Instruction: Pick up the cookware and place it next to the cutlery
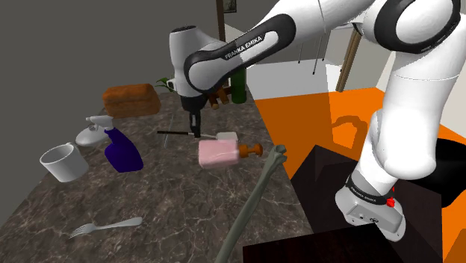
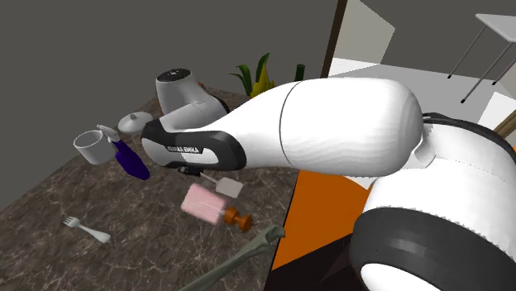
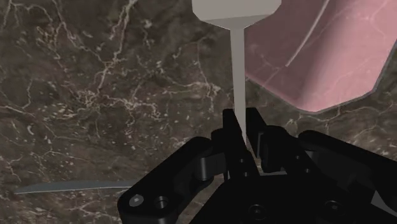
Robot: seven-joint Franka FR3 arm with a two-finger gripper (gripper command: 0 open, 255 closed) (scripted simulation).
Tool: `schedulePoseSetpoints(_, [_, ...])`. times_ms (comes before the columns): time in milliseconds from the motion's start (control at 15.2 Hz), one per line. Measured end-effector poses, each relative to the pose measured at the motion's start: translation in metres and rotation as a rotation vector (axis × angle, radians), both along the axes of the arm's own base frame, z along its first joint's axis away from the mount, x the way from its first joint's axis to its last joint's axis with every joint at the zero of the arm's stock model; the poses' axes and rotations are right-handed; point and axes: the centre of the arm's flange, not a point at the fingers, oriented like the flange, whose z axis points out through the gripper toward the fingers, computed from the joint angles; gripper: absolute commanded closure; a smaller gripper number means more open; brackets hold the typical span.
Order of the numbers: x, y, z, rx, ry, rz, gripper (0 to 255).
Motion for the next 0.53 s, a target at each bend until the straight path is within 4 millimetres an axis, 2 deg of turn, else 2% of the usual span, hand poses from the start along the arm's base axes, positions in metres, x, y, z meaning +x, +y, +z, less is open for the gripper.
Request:
schedulePoseSetpoints(66, [-0.012, 0.006, 0.001, 0.000, 0.001, 0.000, 255])
schedulePoseSetpoints(198, [-0.028, 0.032, 0.001, 0.000, 0.000, 0.000, 255])
schedulePoseSetpoints(528, [-0.070, 0.079, 0.002, -0.001, 0.000, 0.000, 255])
